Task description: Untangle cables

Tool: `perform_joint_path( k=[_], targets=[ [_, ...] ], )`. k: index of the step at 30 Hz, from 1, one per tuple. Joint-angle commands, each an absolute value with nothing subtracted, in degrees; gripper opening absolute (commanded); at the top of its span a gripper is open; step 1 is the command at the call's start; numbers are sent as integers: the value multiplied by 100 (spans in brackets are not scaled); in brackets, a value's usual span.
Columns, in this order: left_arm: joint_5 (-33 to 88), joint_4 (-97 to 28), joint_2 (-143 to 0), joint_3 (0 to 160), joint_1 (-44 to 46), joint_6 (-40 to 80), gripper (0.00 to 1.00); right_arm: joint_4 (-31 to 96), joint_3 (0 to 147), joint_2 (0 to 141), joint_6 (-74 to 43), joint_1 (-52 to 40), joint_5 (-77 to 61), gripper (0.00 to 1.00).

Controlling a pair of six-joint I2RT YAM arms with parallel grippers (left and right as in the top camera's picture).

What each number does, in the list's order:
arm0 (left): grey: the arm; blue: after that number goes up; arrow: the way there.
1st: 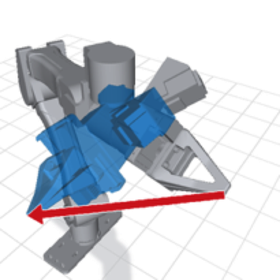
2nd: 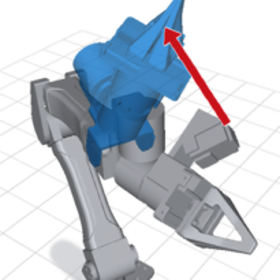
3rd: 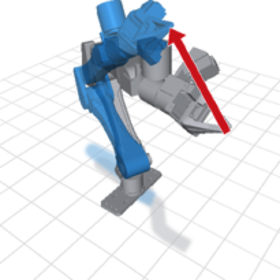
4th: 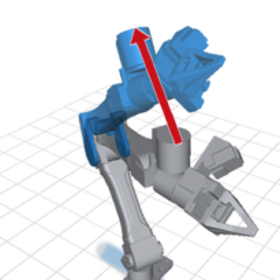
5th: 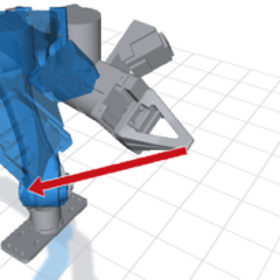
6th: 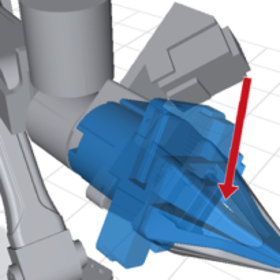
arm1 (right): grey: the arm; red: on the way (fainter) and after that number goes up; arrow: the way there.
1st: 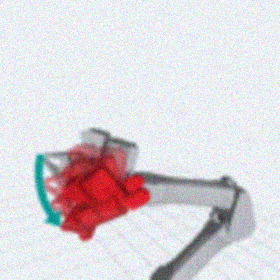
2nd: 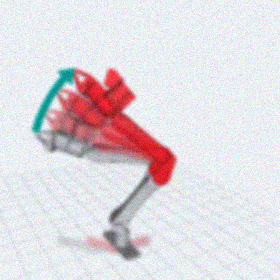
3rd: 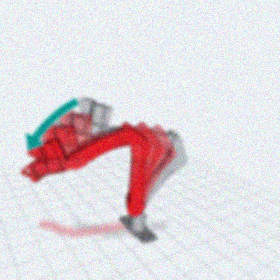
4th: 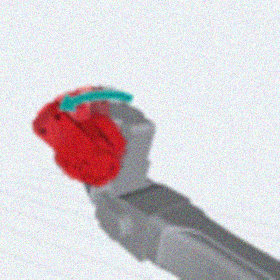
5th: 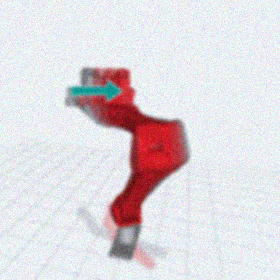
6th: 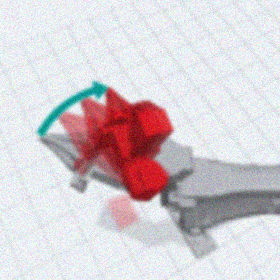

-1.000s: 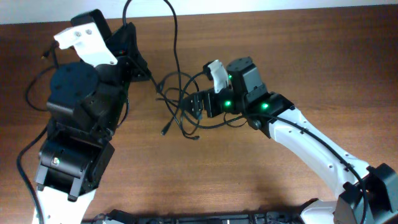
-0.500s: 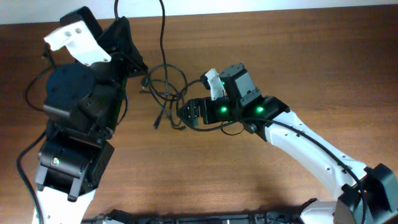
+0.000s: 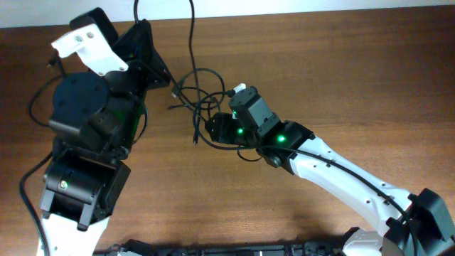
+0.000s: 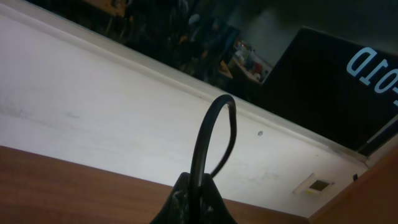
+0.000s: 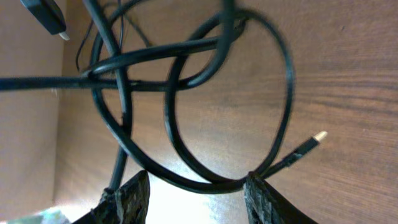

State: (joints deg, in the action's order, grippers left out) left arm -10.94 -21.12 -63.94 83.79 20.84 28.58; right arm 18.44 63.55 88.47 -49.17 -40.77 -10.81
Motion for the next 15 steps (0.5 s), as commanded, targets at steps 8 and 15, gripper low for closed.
perform_joint_path(
  k=[8,15],
  targets=[
    [-727,-2023,-6263,8449,2102,2932,0,1293,6386,9227,-5004,-4086,-827,50],
    [-731,-2027,-6265,8449,2102,2928,1,1083,6388,9227,-5002,-4086,-2724,51]
  ],
)
